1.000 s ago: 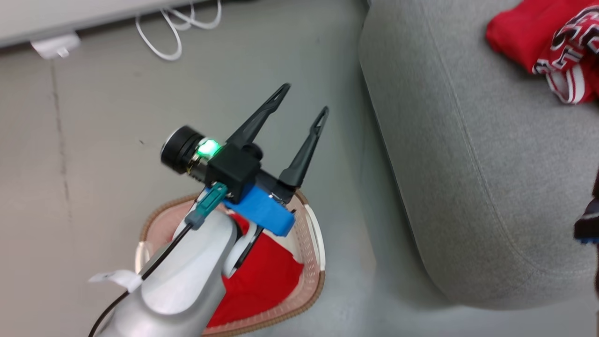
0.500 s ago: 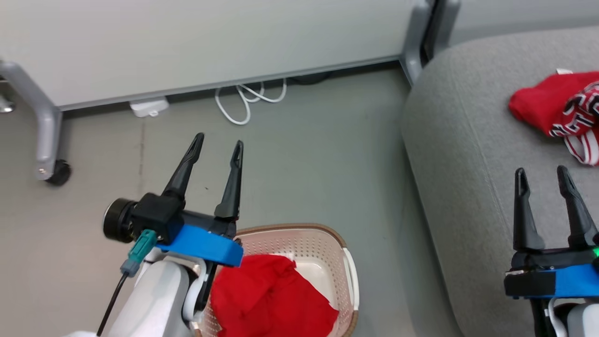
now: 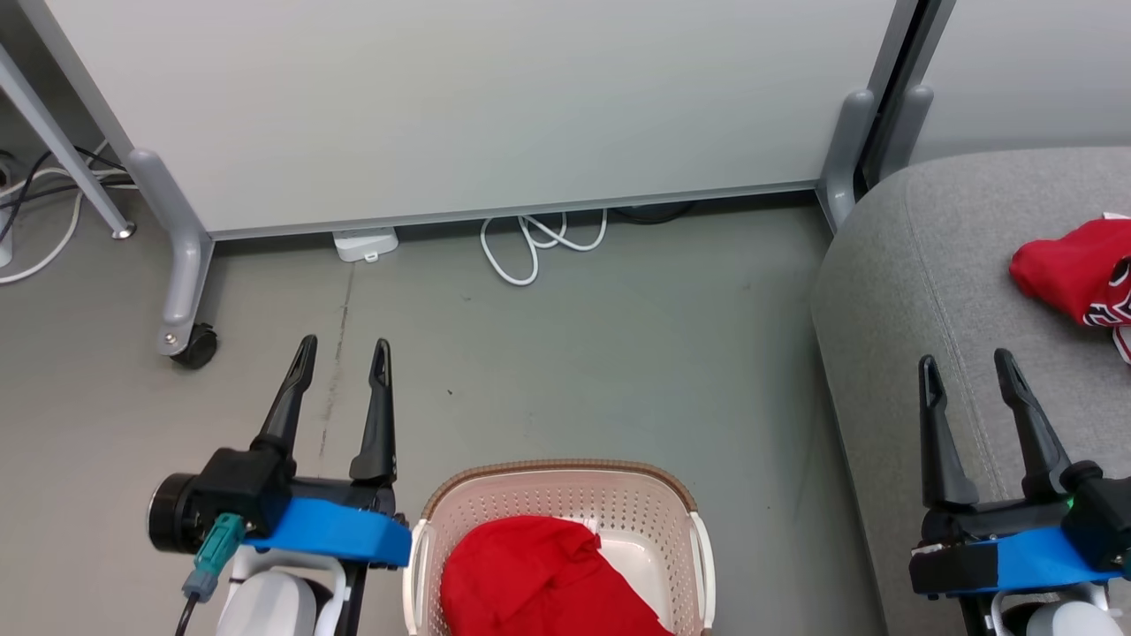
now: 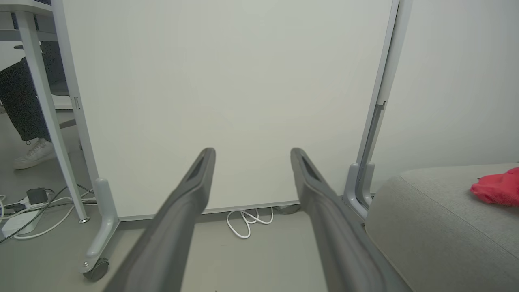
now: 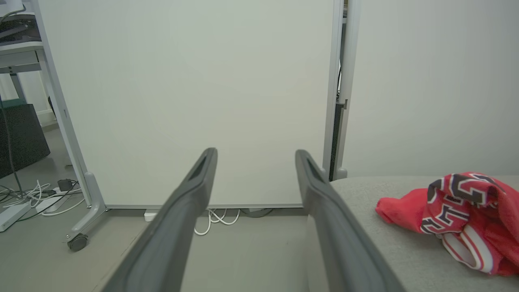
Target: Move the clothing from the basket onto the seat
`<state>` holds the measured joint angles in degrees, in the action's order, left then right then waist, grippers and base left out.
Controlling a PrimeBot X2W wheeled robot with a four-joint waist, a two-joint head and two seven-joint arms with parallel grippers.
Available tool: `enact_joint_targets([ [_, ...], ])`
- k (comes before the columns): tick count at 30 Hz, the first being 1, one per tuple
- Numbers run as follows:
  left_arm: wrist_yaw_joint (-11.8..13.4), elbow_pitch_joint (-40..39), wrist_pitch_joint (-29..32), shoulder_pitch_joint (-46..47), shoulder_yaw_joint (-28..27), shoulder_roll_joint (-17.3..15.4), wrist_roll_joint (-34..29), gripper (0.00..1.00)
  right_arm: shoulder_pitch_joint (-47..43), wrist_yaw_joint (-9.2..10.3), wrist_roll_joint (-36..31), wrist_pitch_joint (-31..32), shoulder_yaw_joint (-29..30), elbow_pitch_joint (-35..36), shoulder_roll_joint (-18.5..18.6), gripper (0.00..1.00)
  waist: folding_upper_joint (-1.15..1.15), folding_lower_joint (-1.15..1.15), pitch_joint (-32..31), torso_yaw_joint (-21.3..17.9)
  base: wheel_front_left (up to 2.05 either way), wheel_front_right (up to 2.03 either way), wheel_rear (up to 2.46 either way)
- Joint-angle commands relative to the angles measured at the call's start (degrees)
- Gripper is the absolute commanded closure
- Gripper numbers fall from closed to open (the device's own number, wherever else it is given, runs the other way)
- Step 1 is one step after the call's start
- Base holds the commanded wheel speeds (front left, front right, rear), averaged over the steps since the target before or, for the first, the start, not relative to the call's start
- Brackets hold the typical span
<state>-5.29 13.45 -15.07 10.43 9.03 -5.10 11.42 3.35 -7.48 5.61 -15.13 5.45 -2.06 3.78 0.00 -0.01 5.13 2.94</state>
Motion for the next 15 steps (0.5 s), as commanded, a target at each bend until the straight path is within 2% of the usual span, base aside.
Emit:
enact_joint_targets([
  [1, -0.3, -0.4, -0.1, -1.1, -0.8, 0.3, -0.7, 0.00, -1.1, -0.03, -0.2, 0.0, -0.2, -0.4, -0.3, 0.00, 0.00, 0.01, -0.6, 0.3, 0.00, 0.00, 0.00],
  [15, -1.8, -1.0, -0.2, -5.8, -5.4, 1.8, -3.0, 0.00, -3.0, -0.03, 0.7, 0.0, -0.5, -3.4, -0.9, 0.00, 0.00, 0.01, -3.3, 1.5, 0.00, 0.00, 0.00],
])
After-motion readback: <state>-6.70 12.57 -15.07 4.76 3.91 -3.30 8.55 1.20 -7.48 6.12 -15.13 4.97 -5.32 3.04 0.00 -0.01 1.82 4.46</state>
